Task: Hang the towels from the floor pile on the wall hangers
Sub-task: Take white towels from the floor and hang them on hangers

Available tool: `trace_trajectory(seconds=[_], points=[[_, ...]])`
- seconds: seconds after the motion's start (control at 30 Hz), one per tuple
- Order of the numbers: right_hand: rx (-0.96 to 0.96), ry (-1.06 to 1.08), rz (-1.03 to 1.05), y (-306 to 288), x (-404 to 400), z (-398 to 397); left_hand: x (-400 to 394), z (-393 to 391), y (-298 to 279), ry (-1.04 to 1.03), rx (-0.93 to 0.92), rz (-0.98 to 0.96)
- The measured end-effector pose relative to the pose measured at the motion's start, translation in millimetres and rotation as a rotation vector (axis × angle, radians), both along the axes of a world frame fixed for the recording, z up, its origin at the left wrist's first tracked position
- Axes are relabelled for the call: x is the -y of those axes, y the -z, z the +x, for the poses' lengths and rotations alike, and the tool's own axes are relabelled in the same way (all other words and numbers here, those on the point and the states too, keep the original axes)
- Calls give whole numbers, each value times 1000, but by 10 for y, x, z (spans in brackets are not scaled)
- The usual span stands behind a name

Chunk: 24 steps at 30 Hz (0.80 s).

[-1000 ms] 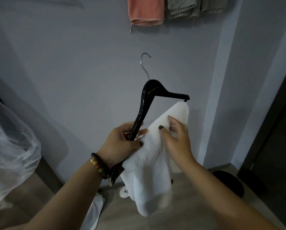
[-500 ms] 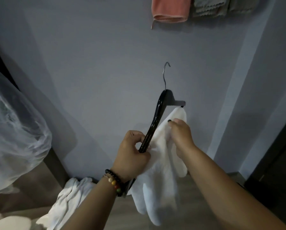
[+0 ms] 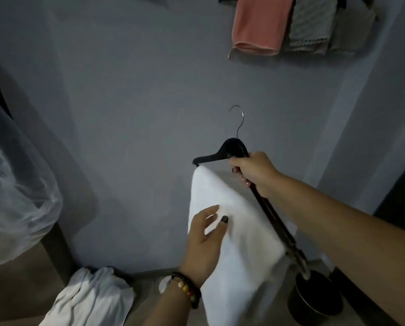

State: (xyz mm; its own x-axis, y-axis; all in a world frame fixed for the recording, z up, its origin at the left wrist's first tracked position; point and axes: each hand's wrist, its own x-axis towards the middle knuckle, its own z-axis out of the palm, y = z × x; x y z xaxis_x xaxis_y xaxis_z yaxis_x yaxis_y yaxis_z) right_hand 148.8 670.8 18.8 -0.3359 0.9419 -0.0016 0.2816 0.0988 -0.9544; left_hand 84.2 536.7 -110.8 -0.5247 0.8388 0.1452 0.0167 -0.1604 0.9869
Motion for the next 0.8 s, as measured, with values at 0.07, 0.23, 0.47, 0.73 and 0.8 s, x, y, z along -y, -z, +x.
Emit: trace_trajectory(seconds=[0.07,0.23,0.47,0.73,0.8], points=[[63,-8,126,-109,-43,-7,10,-209,74,-39,104,-55],[156,-3,371,-362,-71,-78,-112,-564,-38,-61,23,-56],[143,-86,418,-568,-144,-135,-297,-1037,-480,-238,-672,194],[37,-75,438,-767,-459,-154,-987,-1070,-1056,107,-1653,-34],[20,-83,457,-837,-570,-191,-1244,-1128,-1205,118,-1696,-161]])
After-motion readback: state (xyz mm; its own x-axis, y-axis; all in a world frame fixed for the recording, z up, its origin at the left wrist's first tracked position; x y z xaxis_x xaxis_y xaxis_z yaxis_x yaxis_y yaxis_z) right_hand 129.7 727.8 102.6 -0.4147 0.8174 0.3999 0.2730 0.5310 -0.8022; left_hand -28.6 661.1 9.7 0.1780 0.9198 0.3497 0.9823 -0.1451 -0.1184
